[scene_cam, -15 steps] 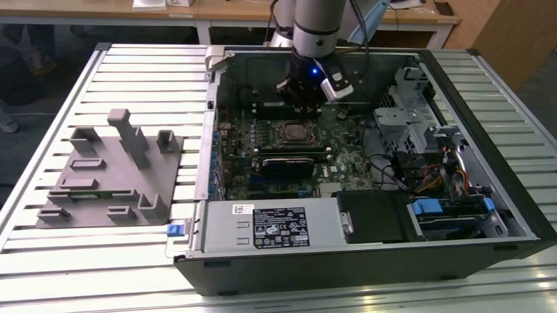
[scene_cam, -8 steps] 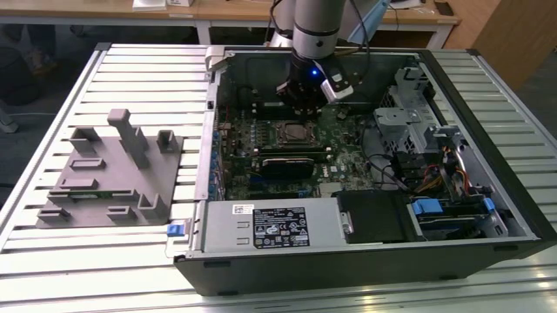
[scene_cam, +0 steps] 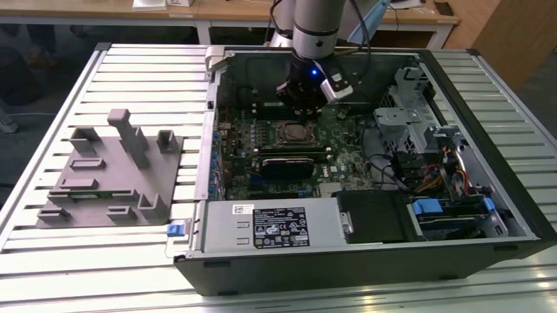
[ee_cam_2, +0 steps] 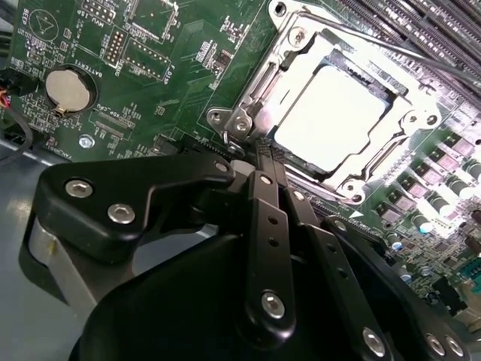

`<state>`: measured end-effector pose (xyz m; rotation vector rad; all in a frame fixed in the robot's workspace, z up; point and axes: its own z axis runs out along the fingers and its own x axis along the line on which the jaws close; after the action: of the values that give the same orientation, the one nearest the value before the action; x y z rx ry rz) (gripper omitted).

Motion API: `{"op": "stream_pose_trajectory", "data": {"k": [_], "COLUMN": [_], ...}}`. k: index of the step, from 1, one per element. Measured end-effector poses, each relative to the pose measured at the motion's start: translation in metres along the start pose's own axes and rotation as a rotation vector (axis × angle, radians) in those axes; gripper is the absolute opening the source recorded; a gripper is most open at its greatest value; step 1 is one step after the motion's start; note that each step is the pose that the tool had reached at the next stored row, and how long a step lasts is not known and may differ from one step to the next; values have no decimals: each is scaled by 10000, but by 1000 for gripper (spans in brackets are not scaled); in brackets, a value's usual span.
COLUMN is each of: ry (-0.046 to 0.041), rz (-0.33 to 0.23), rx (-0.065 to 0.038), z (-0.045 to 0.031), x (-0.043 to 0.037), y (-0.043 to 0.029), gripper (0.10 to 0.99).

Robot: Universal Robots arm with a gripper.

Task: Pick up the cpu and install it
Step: 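Install the first cpu locking lever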

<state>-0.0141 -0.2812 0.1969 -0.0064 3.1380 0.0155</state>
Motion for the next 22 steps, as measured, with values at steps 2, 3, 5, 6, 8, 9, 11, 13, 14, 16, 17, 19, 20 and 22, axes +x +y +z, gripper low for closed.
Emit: {"op": "stream_pose_trajectory", "data": {"k": [2, 3, 5, 6, 8, 9, 11, 13, 14, 16, 17, 19, 20, 22], "ry": [2, 5, 8, 10, 12, 12, 9, 14, 15, 15, 15, 15, 15, 15], "rz": [-1, -1, -2, -2, -2, -1, -2, -2, -2, -3, -3, -3, -2, -2], "rx": [-51, -85, -164, -208, -259, -264, -276, -266, -262, -245, -234, -231, -229, -230], "z": [1, 1, 2, 3, 2, 1, -8, -29, -40, -63, -69, -69, -70, -70], "x": [1, 1, 0, 0, 0, 0, -1, 0, 0, -1, -1, 0, 0, -2], "y": [4, 5, 8, 10, 9, 9, 11, 10, 9, 10, 10, 8, 3, -7], "gripper": [106, 106, 106, 106, 106, 106, 106, 106, 106, 106, 106, 106, 106, 106]}}
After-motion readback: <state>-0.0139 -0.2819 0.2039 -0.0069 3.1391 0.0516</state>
